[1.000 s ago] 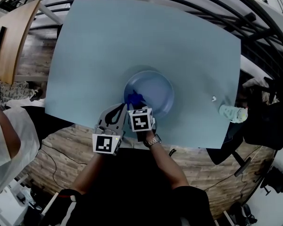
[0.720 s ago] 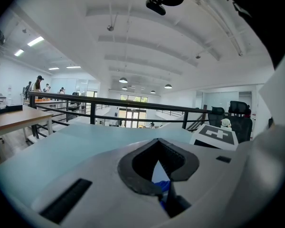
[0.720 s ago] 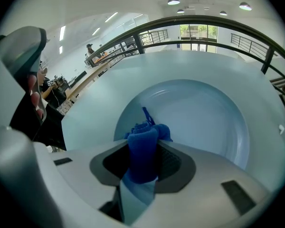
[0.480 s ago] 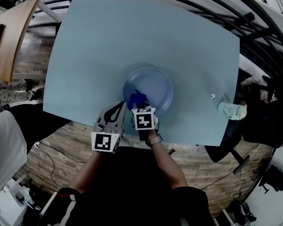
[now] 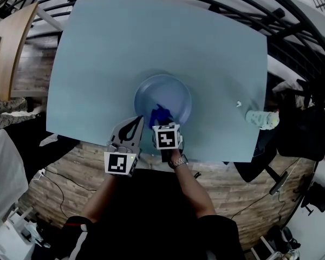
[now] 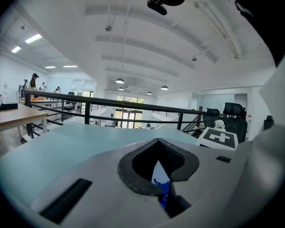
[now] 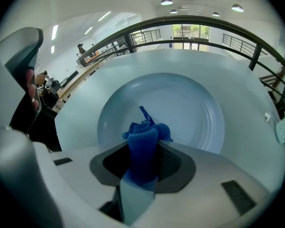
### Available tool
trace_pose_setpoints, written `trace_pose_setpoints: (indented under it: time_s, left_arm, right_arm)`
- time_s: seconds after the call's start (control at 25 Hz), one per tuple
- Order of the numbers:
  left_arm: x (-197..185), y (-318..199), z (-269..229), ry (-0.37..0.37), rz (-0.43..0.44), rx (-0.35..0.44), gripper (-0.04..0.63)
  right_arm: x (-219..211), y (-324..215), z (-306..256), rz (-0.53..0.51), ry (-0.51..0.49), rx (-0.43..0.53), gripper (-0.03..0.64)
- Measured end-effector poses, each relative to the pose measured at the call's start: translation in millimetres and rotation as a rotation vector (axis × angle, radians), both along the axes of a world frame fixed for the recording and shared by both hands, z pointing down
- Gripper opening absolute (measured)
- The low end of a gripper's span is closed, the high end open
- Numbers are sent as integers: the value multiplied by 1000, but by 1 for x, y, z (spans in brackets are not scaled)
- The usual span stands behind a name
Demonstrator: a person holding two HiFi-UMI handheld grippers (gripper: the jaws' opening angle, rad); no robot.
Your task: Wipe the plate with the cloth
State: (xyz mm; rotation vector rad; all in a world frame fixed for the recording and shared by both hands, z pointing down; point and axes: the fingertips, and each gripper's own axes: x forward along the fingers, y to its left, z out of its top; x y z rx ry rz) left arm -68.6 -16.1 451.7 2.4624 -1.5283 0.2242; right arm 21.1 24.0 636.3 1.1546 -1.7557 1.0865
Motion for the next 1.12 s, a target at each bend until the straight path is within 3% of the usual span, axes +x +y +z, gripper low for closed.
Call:
trace_pose_setpoints:
  time_s: [0.48,0.8,1.12]
  left_arm:
    - [5,-4,0,5,4,0,1]
    - [0,-25,0,7,-1,-9,1]
    - [-10,-55,7,-9,5,-21,0]
  right_arm:
    - [33,-1,-9,58,53,-10,120]
    - [11,-41,-24,41,15,52,120]
    - [-8,-81,-21,17,1,51,120]
